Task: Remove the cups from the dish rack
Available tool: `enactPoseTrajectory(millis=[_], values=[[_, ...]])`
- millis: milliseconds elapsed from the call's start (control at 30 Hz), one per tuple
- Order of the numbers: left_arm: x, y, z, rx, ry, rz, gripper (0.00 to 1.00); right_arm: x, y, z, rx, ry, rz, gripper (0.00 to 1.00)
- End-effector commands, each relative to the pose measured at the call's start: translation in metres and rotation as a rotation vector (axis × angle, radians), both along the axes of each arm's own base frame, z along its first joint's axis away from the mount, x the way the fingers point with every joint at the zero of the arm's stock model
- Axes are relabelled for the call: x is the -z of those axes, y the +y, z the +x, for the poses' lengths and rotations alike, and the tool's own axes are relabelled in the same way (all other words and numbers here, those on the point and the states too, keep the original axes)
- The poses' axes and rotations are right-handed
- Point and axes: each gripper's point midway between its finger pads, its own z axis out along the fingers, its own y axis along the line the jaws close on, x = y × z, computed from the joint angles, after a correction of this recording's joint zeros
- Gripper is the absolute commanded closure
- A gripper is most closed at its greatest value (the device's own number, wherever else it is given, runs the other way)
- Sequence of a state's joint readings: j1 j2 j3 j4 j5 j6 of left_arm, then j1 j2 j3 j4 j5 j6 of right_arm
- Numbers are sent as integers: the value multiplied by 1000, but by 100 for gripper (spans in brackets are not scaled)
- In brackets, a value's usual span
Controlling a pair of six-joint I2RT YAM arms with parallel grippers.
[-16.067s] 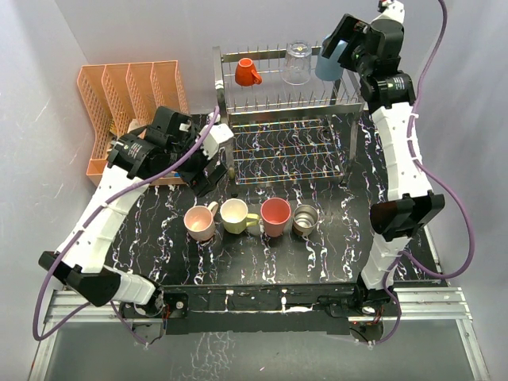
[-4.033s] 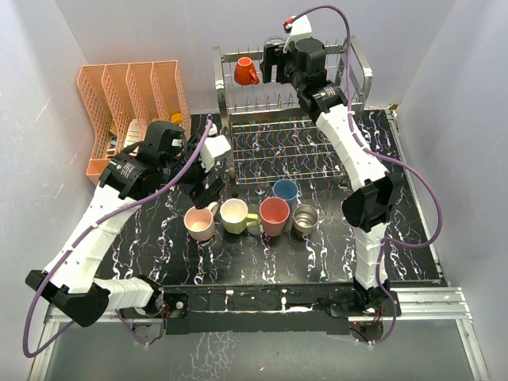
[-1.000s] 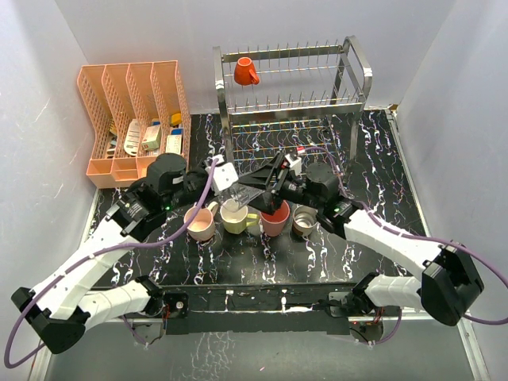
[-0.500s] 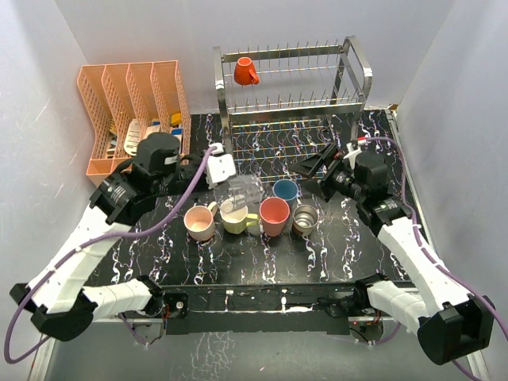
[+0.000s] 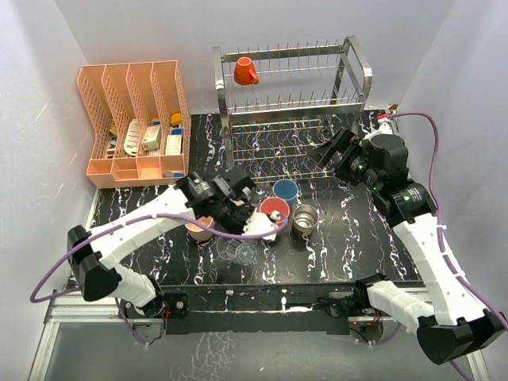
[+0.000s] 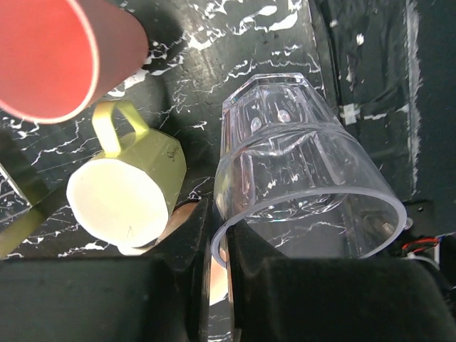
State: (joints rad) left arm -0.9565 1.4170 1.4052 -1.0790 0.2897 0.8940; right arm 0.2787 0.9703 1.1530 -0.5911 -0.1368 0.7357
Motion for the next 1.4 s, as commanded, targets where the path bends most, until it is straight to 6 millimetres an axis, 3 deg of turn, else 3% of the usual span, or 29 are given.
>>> enactPoseTrajectory(millis=[0,300,700,733,800,900,967,1033,1167,1300,1367], values=[[25,-4,-7,147,-66,123,100,-18,-20,1,60,-55,-94,2],[69,-8,-15,252,-106,305,100,-34,-27,-1,77,-96,-125,2],[89,-7,-9,248,-149,396,100,-45,-28,-3,67,-129,-141,2],[88,-7,-10,247,-145,399,99,-45,-28,-4,66,-131,-141,2],[85,-9,-12,244,-132,391,83,-46,-27,-4,64,-133,-140,2],[72,-11,-17,249,-109,370,58,-50,-28,-3,65,-143,-142,2],[54,-11,-20,248,-106,332,34,-57,-27,-1,57,-159,-149,2],[32,-7,-22,239,-110,279,23,-67,-25,1,47,-181,-152,2],[-17,7,-13,123,-90,176,6,-97,-14,6,-9,-257,-143,2],[-69,23,17,-151,-36,-41,3,-133,-5,21,-45,-349,-148,2],[-85,35,38,-282,-37,-139,3,-149,0,32,-56,-387,-149,2]])
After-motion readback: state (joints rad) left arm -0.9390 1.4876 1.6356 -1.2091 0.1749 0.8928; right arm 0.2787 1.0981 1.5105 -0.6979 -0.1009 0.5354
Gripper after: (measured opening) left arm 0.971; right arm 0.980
